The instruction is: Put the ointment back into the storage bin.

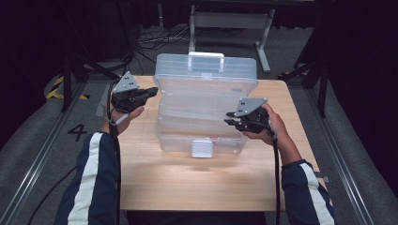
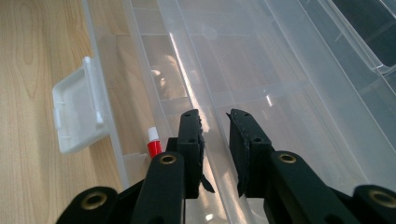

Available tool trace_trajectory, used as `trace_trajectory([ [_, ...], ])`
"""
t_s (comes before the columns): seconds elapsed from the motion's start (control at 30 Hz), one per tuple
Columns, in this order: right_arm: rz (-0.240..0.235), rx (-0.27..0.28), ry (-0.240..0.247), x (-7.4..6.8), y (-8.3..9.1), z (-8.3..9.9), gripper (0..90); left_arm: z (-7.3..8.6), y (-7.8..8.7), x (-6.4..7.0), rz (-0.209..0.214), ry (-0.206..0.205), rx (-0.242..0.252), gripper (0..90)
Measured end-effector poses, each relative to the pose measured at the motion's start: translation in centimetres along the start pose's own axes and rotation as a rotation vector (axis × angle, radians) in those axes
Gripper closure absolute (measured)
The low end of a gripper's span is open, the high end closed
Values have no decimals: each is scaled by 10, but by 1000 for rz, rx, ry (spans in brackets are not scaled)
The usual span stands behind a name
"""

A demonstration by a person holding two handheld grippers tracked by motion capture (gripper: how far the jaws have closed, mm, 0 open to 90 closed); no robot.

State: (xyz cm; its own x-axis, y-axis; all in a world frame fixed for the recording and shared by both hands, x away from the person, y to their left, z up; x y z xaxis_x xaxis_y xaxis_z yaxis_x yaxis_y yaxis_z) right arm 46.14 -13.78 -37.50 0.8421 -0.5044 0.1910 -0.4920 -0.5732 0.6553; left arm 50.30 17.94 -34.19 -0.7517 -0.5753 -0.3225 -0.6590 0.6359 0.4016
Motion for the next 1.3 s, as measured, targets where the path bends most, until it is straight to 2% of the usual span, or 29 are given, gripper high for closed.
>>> trace_trajectory([
  [0.07, -4, -1, 3, 0, 0, 1, 750, -1, -2, -2, 8, 8, 1, 900],
  [0.17, -11, -4, -9, -1, 0, 2, 754, -1, -6, -5, -8, 22, -5, 900],
  [0.3, -12, -3, -6, -3, 2, 5, 762, -1, -10, -3, -13, 9, -16, 900],
  [0.4, -11, 0, -3, -3, 3, 5, 766, -1, -10, -2, -6, 20, 2, 900],
  [0.73, -30, 3, -29, 1, 13, 12, 796, 0, -7, 2, 9, -4, -10, 900],
  [1.1, -10, 0, -25, 0, 20, 15, 811, 3, -5, 5, 35, -13, -18, 899],
  [1.3, -9, -2, -32, -1, 21, 16, 815, 4, -4, 6, 50, -34, -29, 900],
])
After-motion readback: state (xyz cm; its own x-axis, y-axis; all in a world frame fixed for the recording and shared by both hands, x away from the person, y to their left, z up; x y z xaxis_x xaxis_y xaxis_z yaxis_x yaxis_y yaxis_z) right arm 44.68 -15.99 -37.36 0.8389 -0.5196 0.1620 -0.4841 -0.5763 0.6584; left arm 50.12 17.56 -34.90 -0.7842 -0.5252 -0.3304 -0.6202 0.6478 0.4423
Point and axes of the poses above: each handheld gripper's, and its own axes: y roughly backward along the jaws, z roughly out of its underside, x roughly to its right, the point moved 6 cm from there along -y, roughly forward along the jaws, and after that the axes turned 12 degrees about -y, right-handed, at the moved point
